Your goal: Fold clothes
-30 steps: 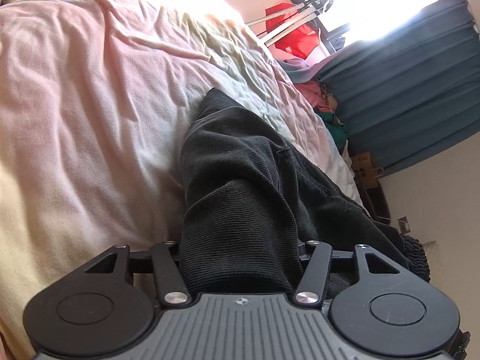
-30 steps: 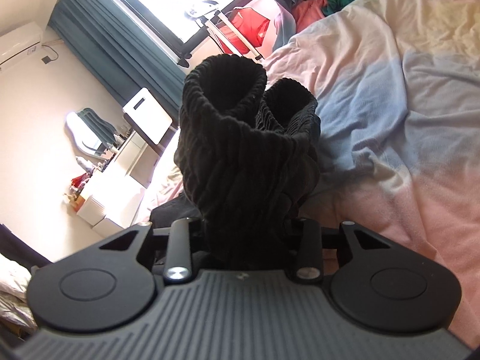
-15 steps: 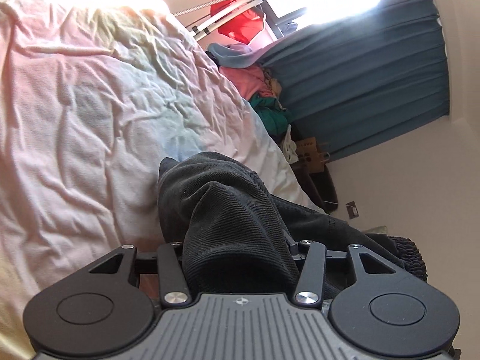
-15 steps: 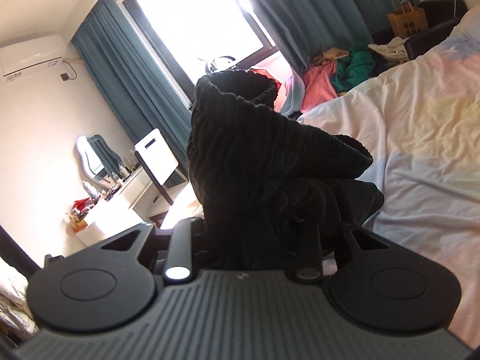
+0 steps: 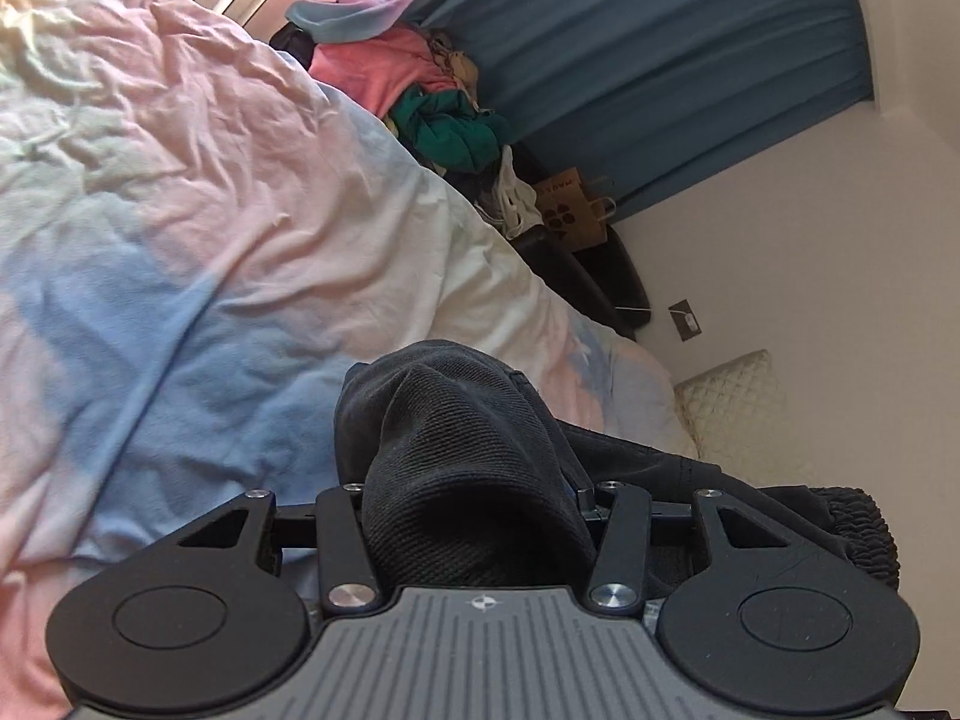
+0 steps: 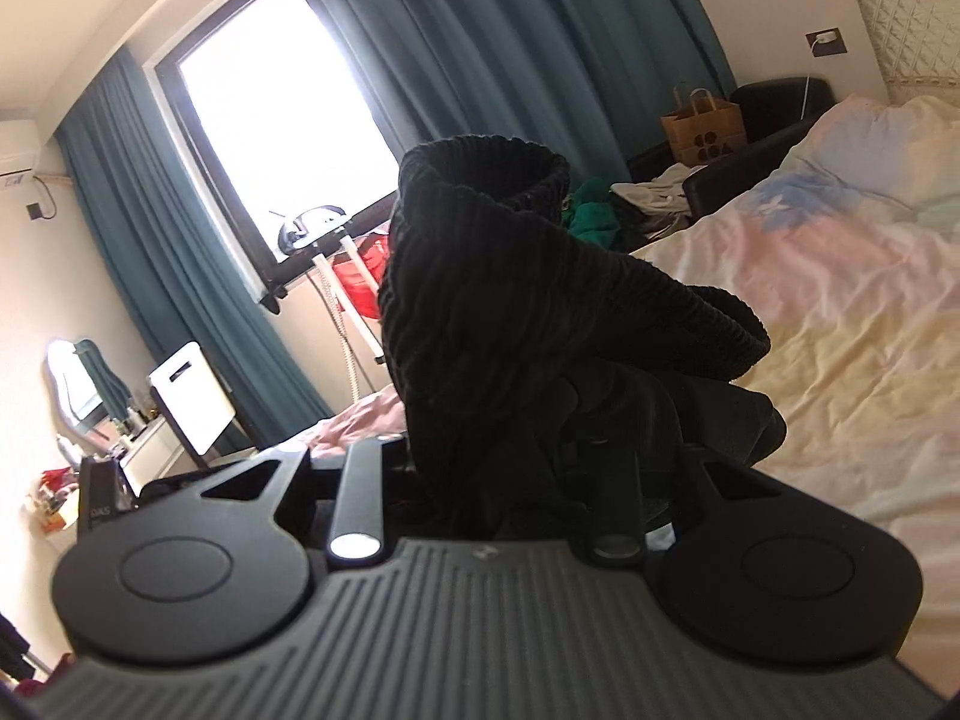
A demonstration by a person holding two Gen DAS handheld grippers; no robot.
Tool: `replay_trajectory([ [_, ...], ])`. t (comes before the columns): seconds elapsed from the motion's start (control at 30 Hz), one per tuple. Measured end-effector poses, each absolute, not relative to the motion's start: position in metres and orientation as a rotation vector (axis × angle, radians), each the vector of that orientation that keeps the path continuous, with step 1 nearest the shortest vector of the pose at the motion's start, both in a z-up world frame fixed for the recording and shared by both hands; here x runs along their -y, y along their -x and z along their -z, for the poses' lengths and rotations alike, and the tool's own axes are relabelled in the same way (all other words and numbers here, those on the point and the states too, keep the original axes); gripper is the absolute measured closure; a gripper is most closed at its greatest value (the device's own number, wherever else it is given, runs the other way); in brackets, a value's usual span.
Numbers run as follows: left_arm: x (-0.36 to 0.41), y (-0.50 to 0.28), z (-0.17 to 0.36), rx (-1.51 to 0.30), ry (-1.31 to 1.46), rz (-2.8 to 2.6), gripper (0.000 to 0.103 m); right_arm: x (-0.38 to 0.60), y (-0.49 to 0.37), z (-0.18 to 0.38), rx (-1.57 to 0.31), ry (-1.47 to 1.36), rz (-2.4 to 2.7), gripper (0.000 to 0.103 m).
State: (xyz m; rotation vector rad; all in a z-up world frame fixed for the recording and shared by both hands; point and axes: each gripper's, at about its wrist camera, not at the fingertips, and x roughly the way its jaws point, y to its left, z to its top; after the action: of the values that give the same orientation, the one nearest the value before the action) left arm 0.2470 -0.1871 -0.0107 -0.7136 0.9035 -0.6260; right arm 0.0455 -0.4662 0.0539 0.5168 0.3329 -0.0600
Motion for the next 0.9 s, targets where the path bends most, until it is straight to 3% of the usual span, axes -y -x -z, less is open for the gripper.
replay_trajectory([
  [0.27,0.303,-0.336,0.041,-0.836,0.645,0.615,0.055,0.57,-0.131,-0.007,-0.339,-0.585,0.127,0.067],
  [0.47,0.335,-0.346,0.087,-0.798,0.501,0.662,0.055,0.626,-0.165,0.063,-0.379,-0.691,0.158,0.067],
  [0.77,0.318,-0.311,0.122,-0.863,0.374,0.731,0.053,0.623,-0.108,0.144,-0.421,-0.922,0.181,0.066],
  [0.9,0.318,-0.297,0.126,-0.868,0.311,0.732,0.047,0.623,-0.086,0.188,-0.416,-1.082,0.199,0.064],
])
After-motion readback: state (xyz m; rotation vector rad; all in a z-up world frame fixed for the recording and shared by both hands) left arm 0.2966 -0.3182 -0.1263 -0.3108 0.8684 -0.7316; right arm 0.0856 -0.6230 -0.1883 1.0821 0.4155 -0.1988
